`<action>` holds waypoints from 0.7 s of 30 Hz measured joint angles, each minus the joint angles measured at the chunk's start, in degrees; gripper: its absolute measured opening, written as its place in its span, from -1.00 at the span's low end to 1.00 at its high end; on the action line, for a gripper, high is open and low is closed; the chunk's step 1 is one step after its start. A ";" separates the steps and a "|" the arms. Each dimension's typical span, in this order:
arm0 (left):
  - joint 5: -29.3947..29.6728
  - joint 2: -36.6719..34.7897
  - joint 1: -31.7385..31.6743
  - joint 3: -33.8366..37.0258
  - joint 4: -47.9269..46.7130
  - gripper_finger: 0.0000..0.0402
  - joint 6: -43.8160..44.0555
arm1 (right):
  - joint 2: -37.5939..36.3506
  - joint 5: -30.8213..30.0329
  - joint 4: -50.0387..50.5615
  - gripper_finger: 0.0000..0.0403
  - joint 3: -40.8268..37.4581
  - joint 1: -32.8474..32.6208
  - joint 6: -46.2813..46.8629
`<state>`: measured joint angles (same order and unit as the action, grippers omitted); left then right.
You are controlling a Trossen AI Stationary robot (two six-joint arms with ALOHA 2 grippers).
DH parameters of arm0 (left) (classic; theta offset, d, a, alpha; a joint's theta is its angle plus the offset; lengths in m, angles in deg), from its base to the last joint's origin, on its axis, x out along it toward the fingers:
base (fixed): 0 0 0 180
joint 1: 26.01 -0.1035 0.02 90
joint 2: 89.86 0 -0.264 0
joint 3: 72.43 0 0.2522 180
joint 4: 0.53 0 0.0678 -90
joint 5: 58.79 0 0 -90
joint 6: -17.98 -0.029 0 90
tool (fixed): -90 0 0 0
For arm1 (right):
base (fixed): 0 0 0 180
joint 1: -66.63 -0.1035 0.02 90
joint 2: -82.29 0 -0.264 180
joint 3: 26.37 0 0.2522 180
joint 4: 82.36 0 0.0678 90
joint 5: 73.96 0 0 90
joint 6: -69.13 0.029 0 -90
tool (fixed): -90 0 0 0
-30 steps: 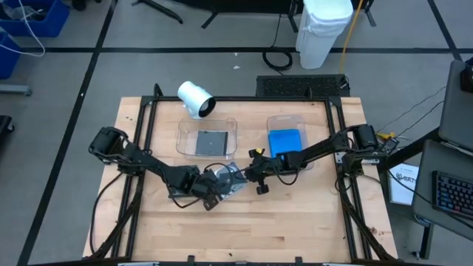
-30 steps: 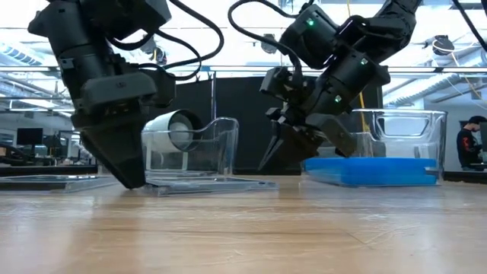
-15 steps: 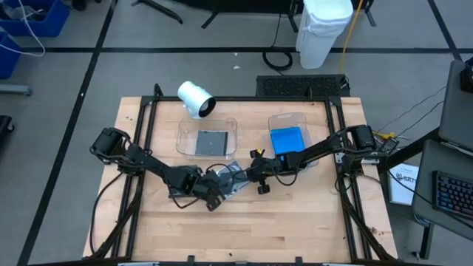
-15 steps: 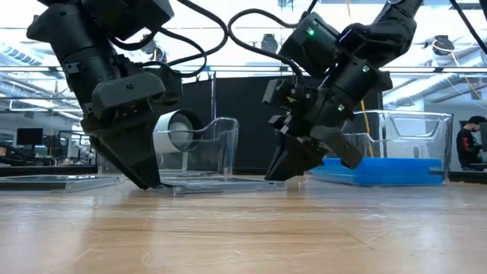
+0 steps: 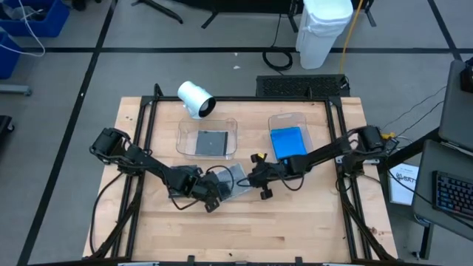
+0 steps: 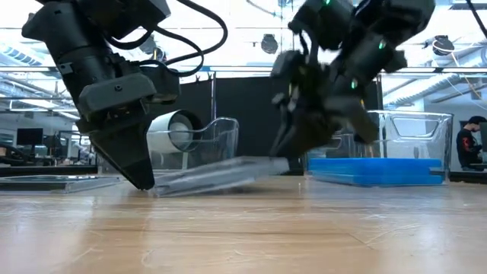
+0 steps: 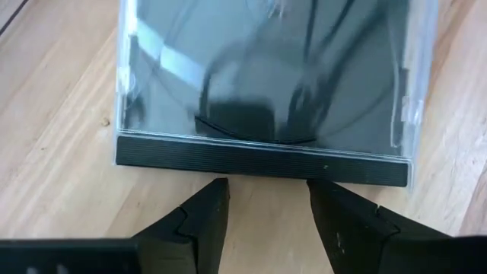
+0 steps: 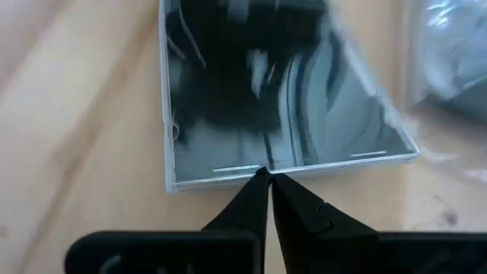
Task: Pick & place jewel cases by type
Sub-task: Put the bottom black cd case into the left transparent bin
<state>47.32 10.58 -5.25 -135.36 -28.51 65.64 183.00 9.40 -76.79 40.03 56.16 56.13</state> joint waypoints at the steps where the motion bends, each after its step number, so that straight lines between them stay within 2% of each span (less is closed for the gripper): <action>1: 0.02 0.00 0.02 0.00 -0.02 -0.05 0.00 | -0.83 -0.78 0.23 -0.92 0.17 -0.47 0.10; 4: 0.02 0.00 0.02 0.00 -0.13 -0.05 -0.01 | -2.97 -2.35 0.01 -0.92 0.38 -2.01 0.38; 11: 0.32 0.04 0.02 0.00 0.01 -0.05 -0.20 | -4.09 -1.96 -4.83 -0.92 0.56 -4.48 -0.65; 21: 3.07 0.33 -0.66 0.00 1.88 -0.05 0.60 | -3.67 3.14 -12.91 -0.92 0.66 -5.78 -4.21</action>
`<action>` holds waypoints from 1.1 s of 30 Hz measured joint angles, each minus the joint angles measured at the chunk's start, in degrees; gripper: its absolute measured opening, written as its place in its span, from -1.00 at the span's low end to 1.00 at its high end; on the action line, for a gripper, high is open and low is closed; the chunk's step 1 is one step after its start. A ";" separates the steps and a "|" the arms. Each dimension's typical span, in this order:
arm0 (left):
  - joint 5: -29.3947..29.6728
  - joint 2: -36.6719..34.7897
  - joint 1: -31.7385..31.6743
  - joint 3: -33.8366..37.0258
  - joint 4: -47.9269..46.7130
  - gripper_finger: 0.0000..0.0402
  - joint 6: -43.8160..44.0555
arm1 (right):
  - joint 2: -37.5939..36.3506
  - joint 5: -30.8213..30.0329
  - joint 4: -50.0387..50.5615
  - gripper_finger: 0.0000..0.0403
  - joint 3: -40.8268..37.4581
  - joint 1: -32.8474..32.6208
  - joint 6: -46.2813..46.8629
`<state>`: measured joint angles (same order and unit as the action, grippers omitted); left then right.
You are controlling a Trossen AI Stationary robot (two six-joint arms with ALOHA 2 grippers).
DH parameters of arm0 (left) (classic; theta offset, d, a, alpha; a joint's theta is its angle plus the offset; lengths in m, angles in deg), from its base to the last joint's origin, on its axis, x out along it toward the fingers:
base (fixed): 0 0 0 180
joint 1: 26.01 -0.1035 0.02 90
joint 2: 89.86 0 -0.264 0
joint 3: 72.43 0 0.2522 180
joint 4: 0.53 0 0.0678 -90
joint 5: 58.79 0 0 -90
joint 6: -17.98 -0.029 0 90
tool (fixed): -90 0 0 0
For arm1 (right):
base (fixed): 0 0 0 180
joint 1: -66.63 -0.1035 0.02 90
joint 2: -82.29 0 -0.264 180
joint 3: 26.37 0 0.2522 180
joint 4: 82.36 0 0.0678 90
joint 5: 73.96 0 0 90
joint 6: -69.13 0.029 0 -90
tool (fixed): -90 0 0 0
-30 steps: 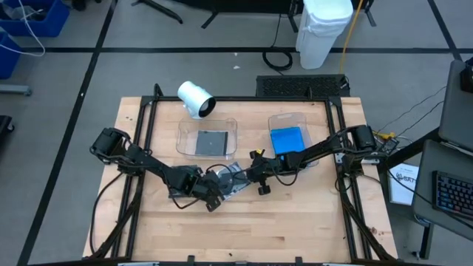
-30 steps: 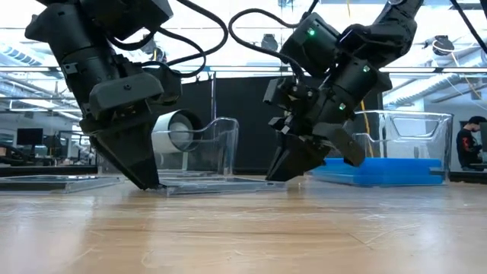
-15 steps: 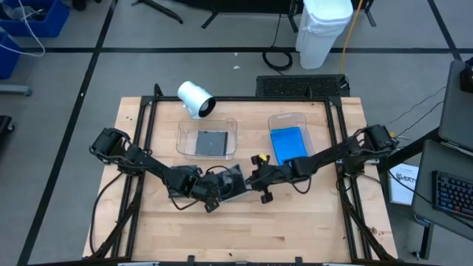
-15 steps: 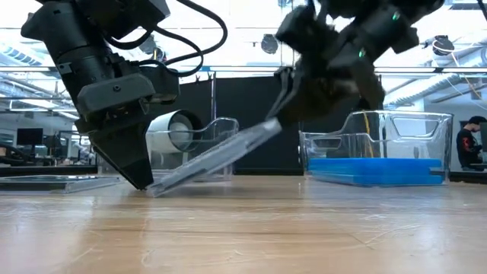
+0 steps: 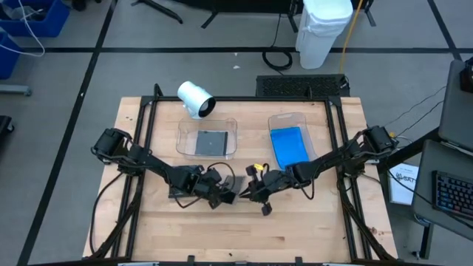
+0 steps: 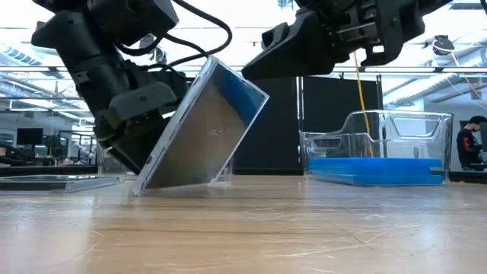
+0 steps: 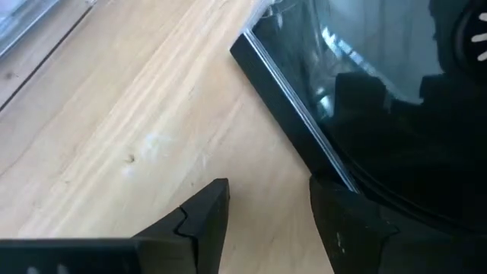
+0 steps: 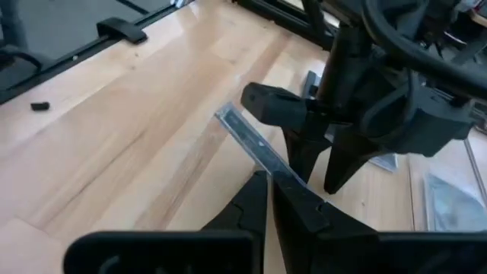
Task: Pick & place jewel cases by type
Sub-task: Put the bottom black cd case into the left transparent bin
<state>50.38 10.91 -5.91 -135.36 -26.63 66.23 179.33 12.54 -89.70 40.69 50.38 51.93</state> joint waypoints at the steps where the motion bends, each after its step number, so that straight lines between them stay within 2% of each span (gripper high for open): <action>1: -0.15 -0.02 -0.05 0.00 0.00 -0.05 -0.11 | 0.01 -0.16 -0.16 -0.92 -0.01 0.02 -0.01; 7: -1.32 -0.02 0.00 0.00 2.25 -0.05 -1.07 | 2.09 -1.12 -2.66 -0.92 -0.22 1.50 -0.01; 15: -3.06 -2.54 0.04 -0.11 5.20 -0.05 -10.32 | 4.60 -0.99 -5.34 -0.92 -0.24 3.21 -1.47; 27: -1.07 -14.29 2.20 -0.11 4.82 -0.05 -16.85 | 4.58 -0.95 -7.45 -0.92 -0.24 3.13 -1.52; 33: -1.02 -16.87 2.51 -0.11 5.22 -0.05 -16.94 | 4.56 -0.93 -9.43 -0.92 -0.24 3.13 -1.53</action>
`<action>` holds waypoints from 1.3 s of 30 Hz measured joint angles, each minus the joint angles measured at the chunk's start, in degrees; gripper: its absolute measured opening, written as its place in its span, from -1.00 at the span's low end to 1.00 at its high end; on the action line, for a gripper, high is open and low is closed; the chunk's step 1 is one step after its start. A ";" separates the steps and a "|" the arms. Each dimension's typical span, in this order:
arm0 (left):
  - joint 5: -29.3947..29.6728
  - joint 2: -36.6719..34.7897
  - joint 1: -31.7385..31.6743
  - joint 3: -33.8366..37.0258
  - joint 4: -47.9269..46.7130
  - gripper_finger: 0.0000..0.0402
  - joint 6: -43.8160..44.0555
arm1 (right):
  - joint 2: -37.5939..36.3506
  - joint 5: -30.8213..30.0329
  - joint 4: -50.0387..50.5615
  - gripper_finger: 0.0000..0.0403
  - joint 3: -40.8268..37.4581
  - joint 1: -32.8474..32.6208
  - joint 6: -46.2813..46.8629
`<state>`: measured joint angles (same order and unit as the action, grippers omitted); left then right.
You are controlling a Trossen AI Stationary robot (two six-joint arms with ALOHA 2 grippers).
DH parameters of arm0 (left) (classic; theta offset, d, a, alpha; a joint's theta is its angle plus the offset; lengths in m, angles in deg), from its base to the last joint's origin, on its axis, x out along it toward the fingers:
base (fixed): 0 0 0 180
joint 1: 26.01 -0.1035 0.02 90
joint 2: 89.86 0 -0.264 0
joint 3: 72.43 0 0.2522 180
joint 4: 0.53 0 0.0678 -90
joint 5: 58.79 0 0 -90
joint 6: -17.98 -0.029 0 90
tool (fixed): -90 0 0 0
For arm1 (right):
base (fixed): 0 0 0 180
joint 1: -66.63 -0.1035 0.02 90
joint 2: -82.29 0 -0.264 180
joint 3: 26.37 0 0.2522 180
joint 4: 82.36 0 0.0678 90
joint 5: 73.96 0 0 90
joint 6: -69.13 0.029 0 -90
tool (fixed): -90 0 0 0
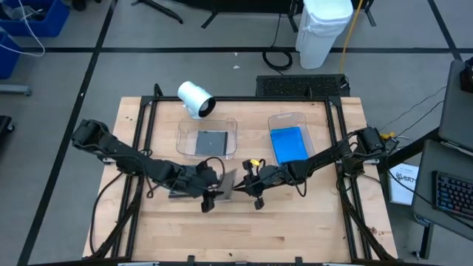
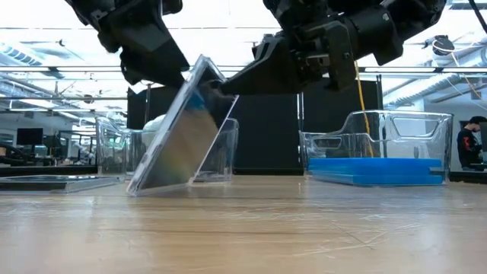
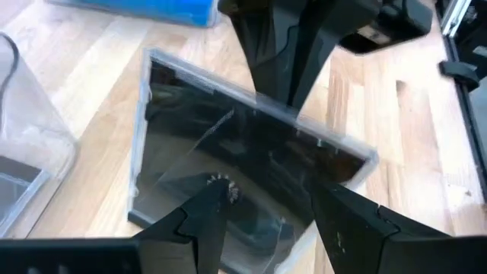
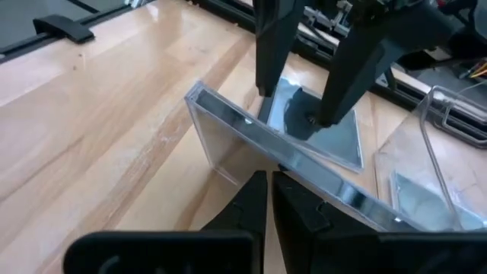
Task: Pick & place jewel cases by type
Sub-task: Put the bottom black cd case into the left transparent bin
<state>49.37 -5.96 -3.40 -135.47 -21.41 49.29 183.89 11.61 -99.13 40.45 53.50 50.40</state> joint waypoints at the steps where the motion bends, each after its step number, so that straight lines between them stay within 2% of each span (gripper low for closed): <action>1: 0.02 -0.05 0.00 0.00 0.26 -0.05 0.00 | 0.00 0.00 -0.22 -0.92 0.00 0.00 -0.01; 18: 0.35 -0.02 -0.09 0.00 1.06 -0.05 -1.07 | -0.07 0.23 -5.35 -0.92 0.00 1.44 -2.11; 24: -0.16 -0.02 -0.09 0.00 0.50 -0.05 -0.97 | 3.79 0.92 -3.46 -0.92 0.00 2.89 -0.72; 28: -5.42 -0.02 -0.09 0.00 -4.75 -0.05 0.81 | 5.56 6.12 0.75 -0.92 -0.04 1.84 0.90; 32: -10.27 -0.02 0.02 0.00 -14.40 -0.05 3.22 | 6.60 6.27 4.54 -0.92 -0.04 -1.62 3.48; 36: -8.85 -0.02 -0.35 0.00 -24.79 -0.05 9.08 | 6.60 6.27 8.90 -0.92 -0.04 -4.72 10.31; 39: -7.61 0.67 -1.61 0.00 -27.54 -0.05 12.53 | 6.84 5.82 9.92 -0.92 -0.03 -5.64 15.78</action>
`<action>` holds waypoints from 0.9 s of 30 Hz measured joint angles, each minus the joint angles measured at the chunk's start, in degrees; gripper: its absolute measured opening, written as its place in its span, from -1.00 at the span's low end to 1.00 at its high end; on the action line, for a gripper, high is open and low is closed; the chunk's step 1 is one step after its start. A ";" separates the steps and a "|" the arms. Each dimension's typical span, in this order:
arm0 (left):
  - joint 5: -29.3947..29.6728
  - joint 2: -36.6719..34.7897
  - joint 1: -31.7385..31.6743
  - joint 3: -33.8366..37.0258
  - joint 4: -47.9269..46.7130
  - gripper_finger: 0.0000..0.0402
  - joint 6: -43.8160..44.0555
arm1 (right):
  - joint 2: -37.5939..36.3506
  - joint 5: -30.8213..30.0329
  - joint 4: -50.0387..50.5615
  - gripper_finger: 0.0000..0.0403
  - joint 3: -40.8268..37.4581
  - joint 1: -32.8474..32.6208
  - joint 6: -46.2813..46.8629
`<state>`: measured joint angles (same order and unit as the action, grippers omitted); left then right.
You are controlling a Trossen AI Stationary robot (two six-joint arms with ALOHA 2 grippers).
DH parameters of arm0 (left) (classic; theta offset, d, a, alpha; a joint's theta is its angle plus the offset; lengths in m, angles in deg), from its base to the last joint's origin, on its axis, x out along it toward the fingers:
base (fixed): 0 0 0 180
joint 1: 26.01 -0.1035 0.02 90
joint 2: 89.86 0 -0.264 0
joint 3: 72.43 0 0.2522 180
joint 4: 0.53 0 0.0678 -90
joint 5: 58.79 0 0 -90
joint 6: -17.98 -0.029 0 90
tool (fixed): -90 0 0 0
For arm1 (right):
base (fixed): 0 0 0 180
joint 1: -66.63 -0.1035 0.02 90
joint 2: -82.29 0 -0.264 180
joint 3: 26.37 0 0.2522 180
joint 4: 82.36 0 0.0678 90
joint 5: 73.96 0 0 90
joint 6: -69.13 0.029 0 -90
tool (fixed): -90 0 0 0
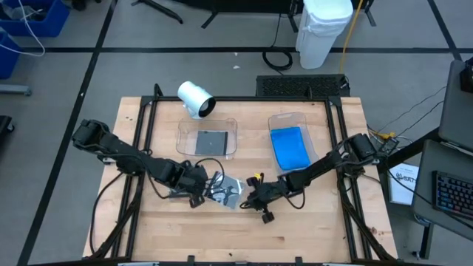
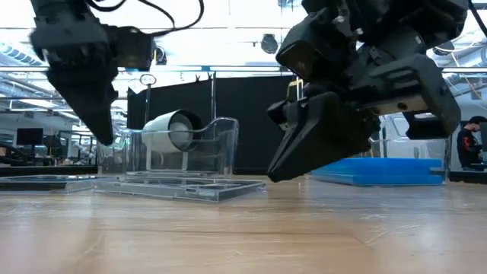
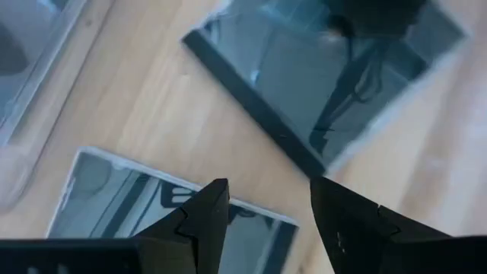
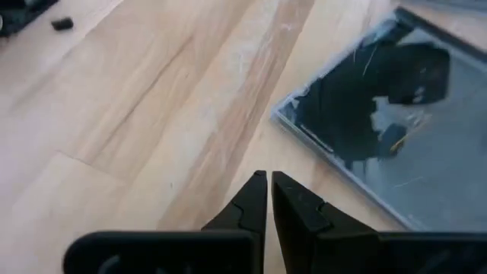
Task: Pick & place jewel cases by type
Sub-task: Put the bottom black cd case into the left transparent bin
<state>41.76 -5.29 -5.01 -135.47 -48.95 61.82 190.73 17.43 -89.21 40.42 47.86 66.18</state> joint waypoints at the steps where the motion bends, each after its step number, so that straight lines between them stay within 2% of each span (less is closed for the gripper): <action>1: 0.00 0.30 -0.39 0.02 -0.08 -0.05 0.32 | 0.36 -0.52 -0.46 -0.92 0.01 -0.11 1.33; 4: 0.05 1.84 -1.35 0.00 1.34 -0.05 0.48 | 1.82 -3.01 -0.81 -0.92 0.01 0.36 2.67; 14: -3.69 9.79 -3.97 -0.13 0.89 -0.05 0.22 | 7.45 -3.77 -7.74 -0.92 0.23 4.49 7.06; 20: -3.60 11.48 -4.47 -0.09 2.57 -0.05 -0.88 | 7.31 -8.93 -12.19 -0.92 -0.09 4.88 3.05; 27: -3.03 11.58 -4.23 0.03 1.58 -0.05 -0.55 | 7.34 -10.26 -17.62 -0.92 1.07 3.82 -3.98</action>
<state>38.72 6.29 -9.23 -135.44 -47.38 61.27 198.07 7.17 -106.83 41.49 51.67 62.21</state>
